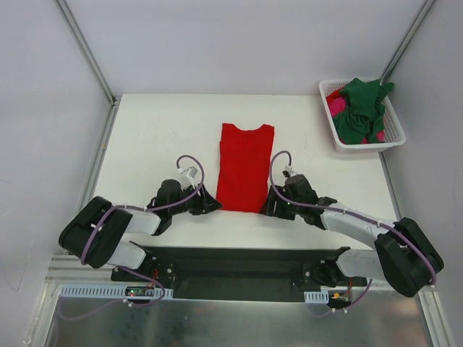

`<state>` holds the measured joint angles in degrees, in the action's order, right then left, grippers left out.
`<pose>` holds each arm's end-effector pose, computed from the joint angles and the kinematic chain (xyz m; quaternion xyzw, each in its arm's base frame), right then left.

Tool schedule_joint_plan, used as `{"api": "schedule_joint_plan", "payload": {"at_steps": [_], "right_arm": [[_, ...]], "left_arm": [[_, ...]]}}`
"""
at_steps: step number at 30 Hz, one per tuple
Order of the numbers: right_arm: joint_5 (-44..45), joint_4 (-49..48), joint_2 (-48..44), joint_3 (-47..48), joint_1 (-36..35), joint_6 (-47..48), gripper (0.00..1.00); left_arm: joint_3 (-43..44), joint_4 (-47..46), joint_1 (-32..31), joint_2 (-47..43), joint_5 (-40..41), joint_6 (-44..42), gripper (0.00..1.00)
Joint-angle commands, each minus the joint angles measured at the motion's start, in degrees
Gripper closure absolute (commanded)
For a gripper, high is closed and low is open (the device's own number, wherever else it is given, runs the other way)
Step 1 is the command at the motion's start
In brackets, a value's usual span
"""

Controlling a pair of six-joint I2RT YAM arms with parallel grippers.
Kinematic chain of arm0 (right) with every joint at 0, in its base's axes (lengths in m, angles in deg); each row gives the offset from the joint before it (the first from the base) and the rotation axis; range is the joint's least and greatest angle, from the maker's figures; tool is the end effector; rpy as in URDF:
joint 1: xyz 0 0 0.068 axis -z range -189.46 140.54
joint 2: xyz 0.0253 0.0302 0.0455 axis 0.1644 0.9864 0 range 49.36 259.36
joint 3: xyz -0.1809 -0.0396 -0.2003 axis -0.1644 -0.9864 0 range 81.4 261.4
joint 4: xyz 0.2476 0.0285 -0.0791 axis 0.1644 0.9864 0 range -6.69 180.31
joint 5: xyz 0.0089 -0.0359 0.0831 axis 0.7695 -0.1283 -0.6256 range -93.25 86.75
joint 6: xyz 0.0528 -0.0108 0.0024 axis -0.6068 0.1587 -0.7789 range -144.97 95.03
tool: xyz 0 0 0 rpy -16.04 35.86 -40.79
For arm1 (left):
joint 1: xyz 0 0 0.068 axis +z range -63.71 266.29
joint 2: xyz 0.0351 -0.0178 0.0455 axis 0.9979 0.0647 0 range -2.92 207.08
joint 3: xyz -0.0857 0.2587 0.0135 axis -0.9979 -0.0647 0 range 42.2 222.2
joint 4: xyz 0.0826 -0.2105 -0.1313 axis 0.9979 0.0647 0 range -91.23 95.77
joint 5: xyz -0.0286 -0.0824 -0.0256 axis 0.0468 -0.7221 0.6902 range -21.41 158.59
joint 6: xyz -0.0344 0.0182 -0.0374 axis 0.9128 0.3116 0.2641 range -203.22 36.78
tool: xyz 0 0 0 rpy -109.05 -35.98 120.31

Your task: Fold and stack the t-shirts

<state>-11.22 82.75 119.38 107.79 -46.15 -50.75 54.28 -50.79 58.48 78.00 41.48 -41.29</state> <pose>0.1802 0.1405 0.1614 -0.1145 0.9083 0.2605 0.3066 0.1893 -0.1182 0.1324 0.0372 0.8035 -0.4784 0.3522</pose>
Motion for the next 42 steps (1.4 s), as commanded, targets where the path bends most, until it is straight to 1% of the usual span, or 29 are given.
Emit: {"api": "schedule_joint_plan", "payload": {"at_steps": [1, 7, 11, 13, 17, 18, 22, 24, 28, 31, 33, 34, 35, 36, 37, 38, 41, 42], "right_arm": [[-0.03, -3.83, 3.09, 1.03, -0.32, -0.59, 0.35], [0.41, -4.98, 6.97, 2.7, -0.4, -0.06, 0.35], [1.2, -5.16, 8.03, 3.23, -0.32, 0.29, 0.36], [1.29, -5.16, 8.12, 3.23, -0.32, 0.47, 0.37], [1.2, -5.16, 8.29, 2.96, -0.4, 0.47, 0.46], [1.03, -5.07, 8.2, 2.88, -0.32, 0.47, 0.49], [1.02, -4.72, 8.12, 2.53, -0.32, 0.55, 0.56], [1.02, -4.54, 8.12, 2.35, -0.4, 0.64, 0.59], [1.29, -4.1, 8.12, 2.44, -0.32, 0.73, 0.62], [1.29, -4.19, 8.55, 2.61, -0.32, 0.73, 0.67], [1.37, -4.19, 8.91, 2.79, -0.32, 0.73, 0.73], [1.29, -4.19, 9.08, 2.7, -0.32, 0.82, 0.77], [1.37, -4.19, 9.52, 2.87, -0.32, 0.82, 0.86], [1.38, -4.19, 9.78, 3.05, -0.32, 0.99, 0.9], [1.38, -4.19, 9.96, 3.05, -0.32, 1.0, 0.93], [1.38, -4.28, 10.31, 3.14, -0.32, 1.0, 0.99], [1.29, -4.36, 10.58, 3.4, -0.32, 1.26, 0.99], [1.11, -4.36, 10.58, 3.66, -0.32, 1.35, 0.98]], "left_arm": [[-0.39, 1.57, -0.58, -3.05, -1.19, -2.9, 0.53], [-0.04, 2.45, -0.58, -3.14, -0.49, -3.17, 0.53], [0.05, 2.54, -0.58, -2.53, -0.31, -3.35, 0.55], [0.23, 2.45, -0.58, -2.26, -0.31, -3.44, 0.55], [0.75, 2.28, -0.58, -0.95, -0.04, -3.79, 0.56], [0.84, 2.19, -0.58, -0.51, 0.04, -3.79, 0.56], [1.37, -0.09, -0.58, 2.21, -0.3, -3.26, 0.57], [1.81, -2.46, -0.58, 4.58, -0.83, -2.21, 0.58], [2.43, -7.47, -0.58, 9.15, -1.97, -0.45, 0.59], [2.86, -10.29, -0.58, 12.23, -2.68, 0.6, 0.61], [3.13, -11.17, -0.66, 13.55, -2.86, 0.78, 0.63], [3.13, -11.26, -0.66, 13.73, -2.86, 0.7, 0.68], [3.13, -11.26, -0.66, 13.91, -2.94, 0.61, 0.71], [2.96, -11.26, -0.58, 13.82, -2.95, 0.35, 0.76], [2.87, -11.17, -0.58, 13.82, -3.03, 0.26, 0.85], [2.52, -11.08, -0.66, 13.47, -3.12, 0.17, 0.89], [2.16, -10.12, -0.66, 12.68, -3.03, -0.45, 0.96], [1.99, -9.94, -0.58, 12.5, -3.03, -0.8, 0.96]]}}
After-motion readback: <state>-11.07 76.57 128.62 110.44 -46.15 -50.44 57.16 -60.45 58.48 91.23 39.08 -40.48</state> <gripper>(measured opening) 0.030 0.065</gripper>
